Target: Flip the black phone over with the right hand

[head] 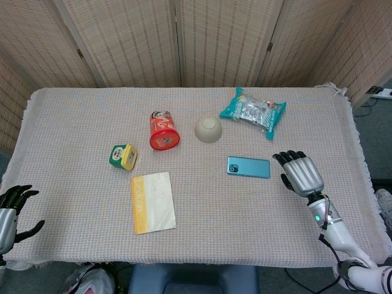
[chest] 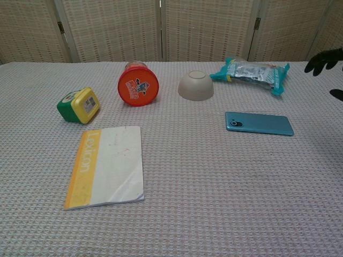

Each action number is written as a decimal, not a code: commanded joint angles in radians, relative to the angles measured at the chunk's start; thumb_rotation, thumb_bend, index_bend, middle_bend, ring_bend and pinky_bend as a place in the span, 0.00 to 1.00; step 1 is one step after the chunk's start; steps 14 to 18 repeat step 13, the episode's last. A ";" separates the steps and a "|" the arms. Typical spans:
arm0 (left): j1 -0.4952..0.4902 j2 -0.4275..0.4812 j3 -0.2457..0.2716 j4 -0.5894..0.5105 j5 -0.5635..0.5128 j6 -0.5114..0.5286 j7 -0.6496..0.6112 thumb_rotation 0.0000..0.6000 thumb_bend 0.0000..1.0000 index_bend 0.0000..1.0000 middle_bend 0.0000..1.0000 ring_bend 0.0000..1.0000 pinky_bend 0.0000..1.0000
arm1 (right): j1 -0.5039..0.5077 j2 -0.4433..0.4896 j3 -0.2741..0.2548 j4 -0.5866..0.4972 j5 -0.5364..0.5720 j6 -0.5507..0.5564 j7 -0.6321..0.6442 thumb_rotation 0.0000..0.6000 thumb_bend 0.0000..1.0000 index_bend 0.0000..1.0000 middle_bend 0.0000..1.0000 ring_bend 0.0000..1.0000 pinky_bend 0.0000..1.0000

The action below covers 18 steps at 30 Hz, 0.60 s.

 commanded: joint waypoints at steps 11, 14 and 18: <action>-0.023 -0.030 -0.009 -0.016 0.019 -0.002 0.047 1.00 0.20 0.28 0.22 0.16 0.25 | -0.318 0.134 -0.121 -0.060 -0.234 0.417 0.147 1.00 0.17 0.24 0.24 0.21 0.32; -0.025 -0.032 -0.007 -0.022 0.021 -0.007 0.059 1.00 0.20 0.28 0.22 0.16 0.25 | -0.345 0.126 -0.125 -0.051 -0.241 0.440 0.164 1.00 0.17 0.24 0.24 0.21 0.32; -0.025 -0.032 -0.007 -0.022 0.021 -0.007 0.059 1.00 0.20 0.28 0.22 0.16 0.25 | -0.345 0.126 -0.125 -0.051 -0.241 0.440 0.164 1.00 0.17 0.24 0.24 0.21 0.32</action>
